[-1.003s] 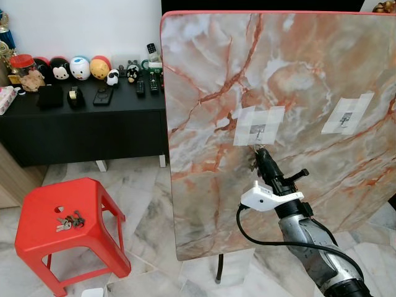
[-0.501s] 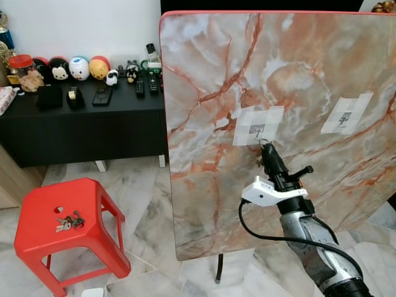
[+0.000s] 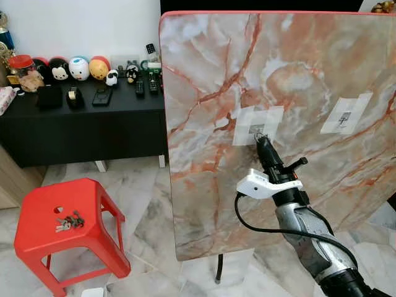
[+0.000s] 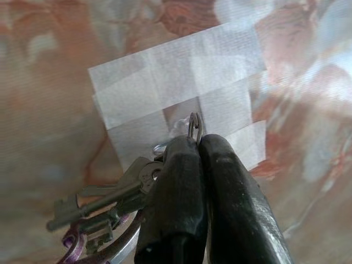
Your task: Hang keys on a hook
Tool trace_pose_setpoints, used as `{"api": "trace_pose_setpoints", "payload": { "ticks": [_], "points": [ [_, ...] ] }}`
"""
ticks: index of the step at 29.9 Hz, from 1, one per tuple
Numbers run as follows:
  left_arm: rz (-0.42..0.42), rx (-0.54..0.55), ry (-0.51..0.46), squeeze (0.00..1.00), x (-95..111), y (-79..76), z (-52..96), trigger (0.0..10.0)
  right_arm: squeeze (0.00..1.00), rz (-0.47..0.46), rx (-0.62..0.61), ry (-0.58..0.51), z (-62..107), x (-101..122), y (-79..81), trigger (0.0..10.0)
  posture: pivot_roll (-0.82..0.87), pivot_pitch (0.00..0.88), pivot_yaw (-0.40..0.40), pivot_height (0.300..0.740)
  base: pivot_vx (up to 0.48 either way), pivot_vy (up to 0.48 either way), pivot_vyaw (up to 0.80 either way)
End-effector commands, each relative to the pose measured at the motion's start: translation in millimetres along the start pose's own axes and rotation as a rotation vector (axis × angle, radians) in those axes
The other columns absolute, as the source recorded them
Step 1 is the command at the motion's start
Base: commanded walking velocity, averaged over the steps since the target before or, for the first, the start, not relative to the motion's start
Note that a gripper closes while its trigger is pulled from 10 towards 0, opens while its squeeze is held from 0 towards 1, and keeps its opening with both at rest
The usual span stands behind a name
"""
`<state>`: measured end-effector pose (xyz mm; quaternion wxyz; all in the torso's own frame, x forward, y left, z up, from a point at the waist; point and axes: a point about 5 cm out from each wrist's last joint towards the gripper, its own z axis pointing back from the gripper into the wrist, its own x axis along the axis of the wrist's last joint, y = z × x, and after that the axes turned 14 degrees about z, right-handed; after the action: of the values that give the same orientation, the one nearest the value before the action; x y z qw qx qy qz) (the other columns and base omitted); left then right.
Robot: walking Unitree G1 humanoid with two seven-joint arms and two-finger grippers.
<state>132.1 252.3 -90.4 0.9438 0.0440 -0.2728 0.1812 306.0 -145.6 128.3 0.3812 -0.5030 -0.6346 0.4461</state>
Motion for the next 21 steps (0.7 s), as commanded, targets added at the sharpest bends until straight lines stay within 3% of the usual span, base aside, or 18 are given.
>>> {"api": "trace_pose_setpoints", "payload": {
  "ticks": [1, 21],
  "points": [
    [0.002, 0.001, 0.011, 0.00, -2.3, 1.4, 0.5, 10.0, 0.00, 0.011, 0.006, 0.007, -3.6, -2.6, -2.2, 10.0, -0.03, 0.000, -0.071, 0.740, 0.000, 0.000, 0.00],
    [-0.003, 0.003, 0.011, 0.00, -2.2, 1.6, 0.5, 10.0, 0.00, 0.010, 0.089, 0.016, -3.7, -2.5, 5.3, 10.0, -0.03, 0.000, -0.072, 0.740, 0.000, 0.000, 0.00]
  ]
}}
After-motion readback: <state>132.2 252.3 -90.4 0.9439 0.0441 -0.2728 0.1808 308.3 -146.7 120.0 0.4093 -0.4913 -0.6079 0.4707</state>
